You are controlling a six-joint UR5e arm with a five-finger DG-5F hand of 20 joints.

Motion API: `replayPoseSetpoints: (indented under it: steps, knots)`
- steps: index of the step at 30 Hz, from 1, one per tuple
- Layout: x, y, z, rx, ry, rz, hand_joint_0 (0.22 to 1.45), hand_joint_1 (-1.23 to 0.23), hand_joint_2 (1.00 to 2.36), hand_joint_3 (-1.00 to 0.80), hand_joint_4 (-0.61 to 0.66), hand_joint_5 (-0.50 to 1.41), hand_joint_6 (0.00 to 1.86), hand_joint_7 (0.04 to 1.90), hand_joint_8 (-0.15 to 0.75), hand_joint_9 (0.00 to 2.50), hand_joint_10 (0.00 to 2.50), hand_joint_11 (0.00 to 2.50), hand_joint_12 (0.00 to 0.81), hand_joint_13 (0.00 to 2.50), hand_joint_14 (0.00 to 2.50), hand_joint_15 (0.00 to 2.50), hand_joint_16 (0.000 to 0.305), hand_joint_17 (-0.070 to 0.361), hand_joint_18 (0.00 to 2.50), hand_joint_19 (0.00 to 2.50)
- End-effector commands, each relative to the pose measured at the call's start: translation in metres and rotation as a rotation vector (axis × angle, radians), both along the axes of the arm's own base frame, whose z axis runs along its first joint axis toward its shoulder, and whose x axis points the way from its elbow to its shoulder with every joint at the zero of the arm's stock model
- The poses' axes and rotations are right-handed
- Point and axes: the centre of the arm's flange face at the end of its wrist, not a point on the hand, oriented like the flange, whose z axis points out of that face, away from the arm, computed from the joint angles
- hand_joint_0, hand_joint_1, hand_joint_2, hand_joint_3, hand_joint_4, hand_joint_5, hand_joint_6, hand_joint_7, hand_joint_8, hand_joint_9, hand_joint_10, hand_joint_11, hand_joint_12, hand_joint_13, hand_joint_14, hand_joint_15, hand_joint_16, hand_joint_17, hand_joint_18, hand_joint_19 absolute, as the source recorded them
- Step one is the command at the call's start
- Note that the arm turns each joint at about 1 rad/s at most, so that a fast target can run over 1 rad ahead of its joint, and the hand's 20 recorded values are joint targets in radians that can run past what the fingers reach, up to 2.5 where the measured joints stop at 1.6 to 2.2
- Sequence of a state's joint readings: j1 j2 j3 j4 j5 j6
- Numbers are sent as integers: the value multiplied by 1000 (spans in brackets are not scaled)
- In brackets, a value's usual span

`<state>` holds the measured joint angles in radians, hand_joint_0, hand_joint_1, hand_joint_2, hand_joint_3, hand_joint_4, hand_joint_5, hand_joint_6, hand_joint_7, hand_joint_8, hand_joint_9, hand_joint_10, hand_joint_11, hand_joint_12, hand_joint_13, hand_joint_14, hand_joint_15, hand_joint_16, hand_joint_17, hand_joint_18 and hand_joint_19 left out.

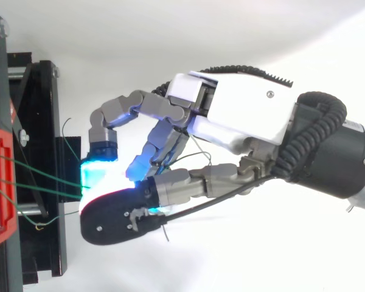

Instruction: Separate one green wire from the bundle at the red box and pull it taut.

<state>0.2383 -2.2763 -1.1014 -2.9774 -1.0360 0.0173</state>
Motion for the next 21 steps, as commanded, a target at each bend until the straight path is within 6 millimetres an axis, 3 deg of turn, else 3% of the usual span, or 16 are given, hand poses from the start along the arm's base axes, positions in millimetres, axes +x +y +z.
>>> replayPoseSetpoints:
  steps: [1,21]
  knots:
    - [-3,-3,-2,-1,25,-1,729,-826,1010,-393,166,-219,812,1216,276,1208,7,1771,313,1329,24,1374,59,133,910,663]
    - [-2,2,1,-5,32,11,745,-845,1000,-500,193,-218,817,1202,285,1194,7,1740,310,1320,25,1348,58,131,904,654]
